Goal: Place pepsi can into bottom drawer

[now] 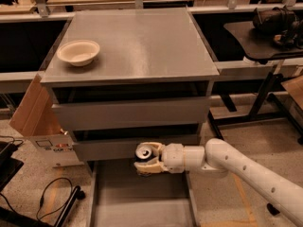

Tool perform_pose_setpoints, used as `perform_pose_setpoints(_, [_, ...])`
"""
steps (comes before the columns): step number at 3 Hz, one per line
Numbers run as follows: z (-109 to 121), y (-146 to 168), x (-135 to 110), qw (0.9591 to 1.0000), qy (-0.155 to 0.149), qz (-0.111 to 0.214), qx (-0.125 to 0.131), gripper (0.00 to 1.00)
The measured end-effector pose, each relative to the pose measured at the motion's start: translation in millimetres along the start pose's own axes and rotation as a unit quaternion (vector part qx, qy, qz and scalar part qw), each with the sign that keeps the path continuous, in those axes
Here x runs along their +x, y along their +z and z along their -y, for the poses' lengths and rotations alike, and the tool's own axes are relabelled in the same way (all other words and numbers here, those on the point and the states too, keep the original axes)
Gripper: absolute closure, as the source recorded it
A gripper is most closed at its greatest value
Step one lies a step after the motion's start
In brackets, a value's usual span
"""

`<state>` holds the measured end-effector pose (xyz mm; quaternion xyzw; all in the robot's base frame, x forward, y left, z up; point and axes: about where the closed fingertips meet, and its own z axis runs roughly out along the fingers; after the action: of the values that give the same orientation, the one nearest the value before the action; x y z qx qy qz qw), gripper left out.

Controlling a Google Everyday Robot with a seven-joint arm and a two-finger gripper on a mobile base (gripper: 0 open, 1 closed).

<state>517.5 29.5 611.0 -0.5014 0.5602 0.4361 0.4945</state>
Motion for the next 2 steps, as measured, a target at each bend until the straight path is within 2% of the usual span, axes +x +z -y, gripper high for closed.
perform_pose_setpoints(1, [-0.2, 0.3, 1.5, 1.0, 0.001, 0.0, 0.0, 1.0])
perform_pose_setpoints(2, [-1.8, 16.7, 23.7, 0.9998, 0.016, -0.001, -0.007, 1.0])
